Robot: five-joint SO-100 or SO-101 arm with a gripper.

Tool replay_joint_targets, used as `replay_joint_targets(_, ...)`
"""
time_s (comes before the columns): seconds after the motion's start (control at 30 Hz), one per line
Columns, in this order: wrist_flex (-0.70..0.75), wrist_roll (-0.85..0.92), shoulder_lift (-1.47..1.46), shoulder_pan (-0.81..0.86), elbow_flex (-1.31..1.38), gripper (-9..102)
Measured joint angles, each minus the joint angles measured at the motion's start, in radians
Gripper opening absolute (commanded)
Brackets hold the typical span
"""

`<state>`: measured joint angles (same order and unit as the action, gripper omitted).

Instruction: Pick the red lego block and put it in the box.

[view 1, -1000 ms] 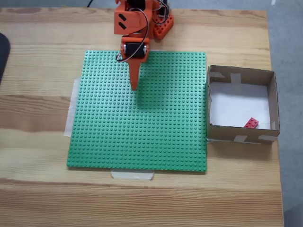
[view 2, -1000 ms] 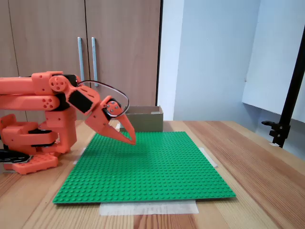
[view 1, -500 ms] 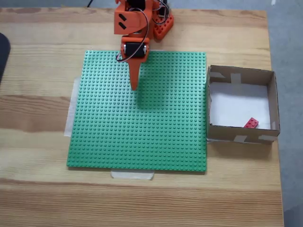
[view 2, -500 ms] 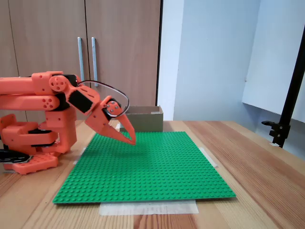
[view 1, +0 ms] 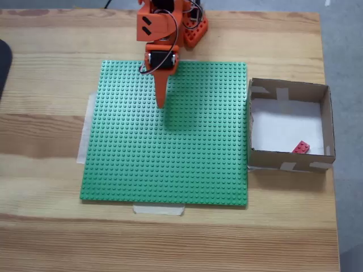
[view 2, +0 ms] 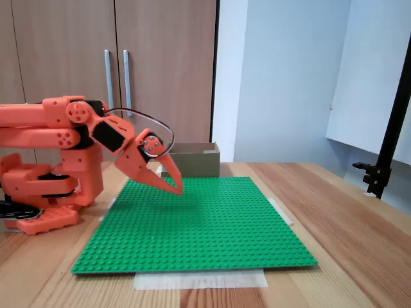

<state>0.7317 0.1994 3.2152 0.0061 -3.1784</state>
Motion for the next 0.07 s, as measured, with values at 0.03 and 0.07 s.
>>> replay_joint_targets(0.03,0.000,0.000,0.000,0.000,0.000,-1)
replay_joint_targets(0.07,0.000,0.000,0.000,0.000,0.000,-1)
